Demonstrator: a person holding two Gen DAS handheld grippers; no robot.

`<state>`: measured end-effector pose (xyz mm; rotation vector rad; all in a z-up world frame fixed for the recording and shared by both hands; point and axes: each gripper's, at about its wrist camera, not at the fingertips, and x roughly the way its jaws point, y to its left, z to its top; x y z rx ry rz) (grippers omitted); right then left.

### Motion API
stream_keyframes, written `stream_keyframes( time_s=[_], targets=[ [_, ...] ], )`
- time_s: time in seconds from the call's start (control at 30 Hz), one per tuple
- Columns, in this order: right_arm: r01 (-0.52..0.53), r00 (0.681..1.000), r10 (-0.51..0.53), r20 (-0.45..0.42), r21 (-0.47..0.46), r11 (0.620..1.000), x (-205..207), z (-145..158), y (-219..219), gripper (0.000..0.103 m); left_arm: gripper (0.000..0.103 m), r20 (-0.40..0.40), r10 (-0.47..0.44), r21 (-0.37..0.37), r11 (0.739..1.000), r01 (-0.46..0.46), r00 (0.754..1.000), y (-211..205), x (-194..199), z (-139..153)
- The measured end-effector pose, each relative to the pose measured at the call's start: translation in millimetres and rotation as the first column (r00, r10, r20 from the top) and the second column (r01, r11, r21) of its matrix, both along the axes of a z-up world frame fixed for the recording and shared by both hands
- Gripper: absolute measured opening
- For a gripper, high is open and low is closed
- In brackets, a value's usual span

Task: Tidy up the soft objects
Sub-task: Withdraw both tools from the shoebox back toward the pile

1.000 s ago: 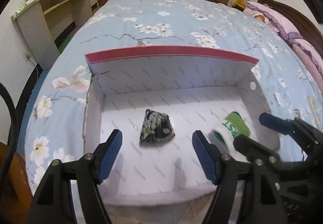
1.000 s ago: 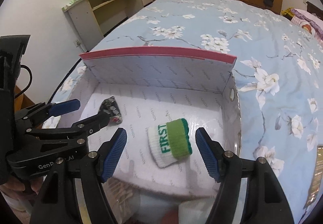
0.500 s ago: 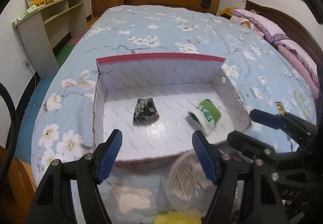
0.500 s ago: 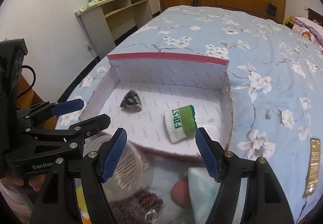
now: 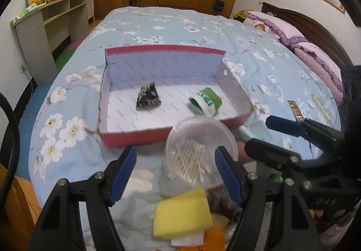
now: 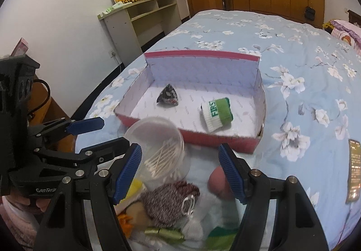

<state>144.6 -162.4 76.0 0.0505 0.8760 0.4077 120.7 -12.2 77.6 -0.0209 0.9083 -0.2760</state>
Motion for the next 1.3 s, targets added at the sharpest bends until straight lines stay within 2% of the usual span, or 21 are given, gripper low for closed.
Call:
stream_keyframes(
  time_s=[0.67, 0.93, 1.3],
  targets=[
    [0.018, 1.000, -0.019, -0.013, -0.010, 1.000, -55, -16, -7, 0.072, 0.075, 0.008, -0.017, 0.009, 1.000, 0.017, 1.000, 3, -57, -15],
    [0.033, 0.999, -0.033, -0.030, -0.009, 0.999, -67, -24, -17, 0.072, 0.075, -0.026, -0.032, 0.012, 0.999, 0.032, 0.999, 2, -61, -32],
    [0.045, 0.998, -0.047, -0.042, -0.048, 0.998, -80, -34, -31, 0.072, 0.075, -0.008, -0.095, 0.042, 0.995, 0.095, 0.995, -11, -65, -47]
  ],
)
